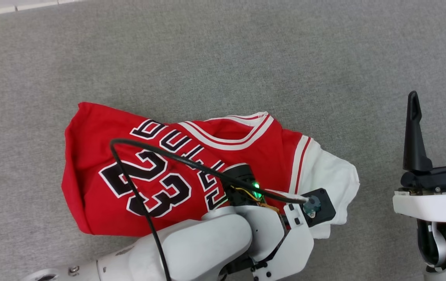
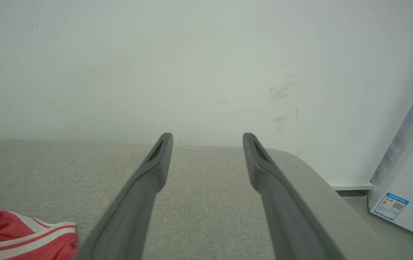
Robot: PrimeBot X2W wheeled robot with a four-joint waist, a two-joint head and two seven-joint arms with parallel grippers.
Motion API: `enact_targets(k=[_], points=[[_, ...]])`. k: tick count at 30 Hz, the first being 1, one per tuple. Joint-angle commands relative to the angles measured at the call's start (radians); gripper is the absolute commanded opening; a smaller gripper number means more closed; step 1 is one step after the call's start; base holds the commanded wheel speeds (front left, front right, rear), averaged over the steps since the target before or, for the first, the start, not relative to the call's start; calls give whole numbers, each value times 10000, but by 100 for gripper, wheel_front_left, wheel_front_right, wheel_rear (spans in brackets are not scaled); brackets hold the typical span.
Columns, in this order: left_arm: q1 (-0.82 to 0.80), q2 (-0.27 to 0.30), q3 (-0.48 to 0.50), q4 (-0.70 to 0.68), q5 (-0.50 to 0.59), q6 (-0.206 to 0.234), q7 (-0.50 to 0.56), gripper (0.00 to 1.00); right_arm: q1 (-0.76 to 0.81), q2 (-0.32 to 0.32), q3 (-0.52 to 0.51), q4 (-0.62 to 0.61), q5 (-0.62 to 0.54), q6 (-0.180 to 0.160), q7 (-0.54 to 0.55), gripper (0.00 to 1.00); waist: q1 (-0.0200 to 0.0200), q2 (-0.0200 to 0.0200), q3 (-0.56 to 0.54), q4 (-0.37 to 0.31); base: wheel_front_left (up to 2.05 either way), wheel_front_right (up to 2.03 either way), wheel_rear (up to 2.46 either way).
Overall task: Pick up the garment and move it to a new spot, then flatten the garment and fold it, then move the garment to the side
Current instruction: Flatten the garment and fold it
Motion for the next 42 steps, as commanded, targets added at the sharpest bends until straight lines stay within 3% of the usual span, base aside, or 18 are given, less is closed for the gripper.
enact_targets(k=[1, 9, 12, 16, 23, 33, 42], points=[[-81, 45, 18, 31, 143, 3, -332, 100, -2, 47, -36, 46, -91, -9, -22, 100, 0, 0, -174, 97, 0, 0, 0], [-936, -133, 445, 1054, 345, 60, -4124, 100, 463, -153, -259, 153, -150, -9, -22, 100, 0, 0, -1143, 713, 0, 0, 0], [-938, -71, 873, 1300, 431, 330, -5040, 100, 659, -182, -308, 162, -172, -10, -22, 100, 0, 0, -1508, 966, 0, 0, 0], [-1058, 441, 1409, 1421, 299, 625, -5466, 100, 892, -177, -369, 163, -198, -9, -22, 100, 0, 0, -1898, 1286, 0, 0, 0], [-1881, 2096, 1909, 1554, 48, 494, -4409, 100, 1160, -181, -387, 117, -186, -10, -22, 100, 0, 0, -2199, 1614, 0, 0, 0], [-2423, 4220, 1285, 1164, -1643, 20, -745, 100, 1144, -239, -232, 108, -114, -9, -21, 100, 0, 0, -2122, 1572, 0, 0, 0], [-1787, 5315, 441, 498, -2548, 2, 882, 100, 1101, -272, -278, 78, -69, -11, -22, 100, 0, 0, -1794, 1394, 0, 0, 0]])
